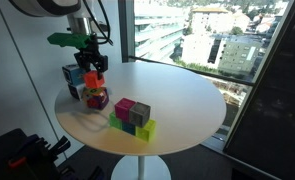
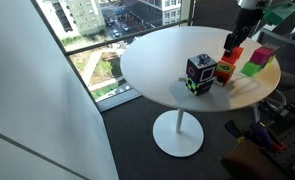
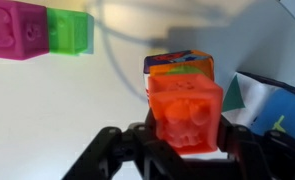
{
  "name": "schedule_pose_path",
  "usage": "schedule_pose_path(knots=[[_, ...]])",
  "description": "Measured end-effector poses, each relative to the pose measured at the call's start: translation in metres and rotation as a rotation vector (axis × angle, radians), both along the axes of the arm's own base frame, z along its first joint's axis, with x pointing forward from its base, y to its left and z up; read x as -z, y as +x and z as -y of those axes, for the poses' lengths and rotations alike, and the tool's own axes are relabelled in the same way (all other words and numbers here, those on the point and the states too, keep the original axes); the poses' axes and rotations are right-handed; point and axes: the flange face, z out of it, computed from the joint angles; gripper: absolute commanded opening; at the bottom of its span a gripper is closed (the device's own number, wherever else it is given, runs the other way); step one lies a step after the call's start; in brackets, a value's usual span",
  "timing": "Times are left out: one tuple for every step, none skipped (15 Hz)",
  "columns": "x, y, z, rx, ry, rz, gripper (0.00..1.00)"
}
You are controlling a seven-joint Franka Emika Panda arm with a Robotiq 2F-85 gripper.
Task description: Pick up the orange block and put it on the block with the number six on it
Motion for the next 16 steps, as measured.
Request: schedule_pose_path(knots=[[0.000,-0.001,0.000,0.000,0.000,0.001,0.28],[0.001,-0.001,0.000,0.001,0.000,0.002,0.28],[0.001,-0.001,0.000,0.001,0.000,0.003,0.28],[0.002,-0.002,0.000,0.001,0.000,0.003,0.28],[0.003,-0.002,0.000,0.002,0.000,0.002,0.28],[0.004,-0.003,0.000,0.002,0.000,0.000,0.28],[0.005,-0.004,0.000,0.002,0.000,0.000,0.28],[0.005,-0.004,0.000,0.003,0.000,-0.001,0.28],[0.006,-0.004,0.000,0.004,0.000,-0.001,0.28],[0.007,-0.005,0.000,0.006,0.000,-0.002,0.28],[0.008,-0.005,0.000,0.011,0.000,-0.001,0.28],[0.009,-0.006,0.000,0.017,0.000,0.001,0.28],[0.010,-0.007,0.000,0.023,0.000,0.003,0.28],[0.011,-0.007,0.000,0.029,0.000,0.007,0.28],[0.012,-0.008,0.001,0.036,0.001,0.011,0.28],[0.013,-0.008,0.001,0.040,0.001,0.015,0.28]])
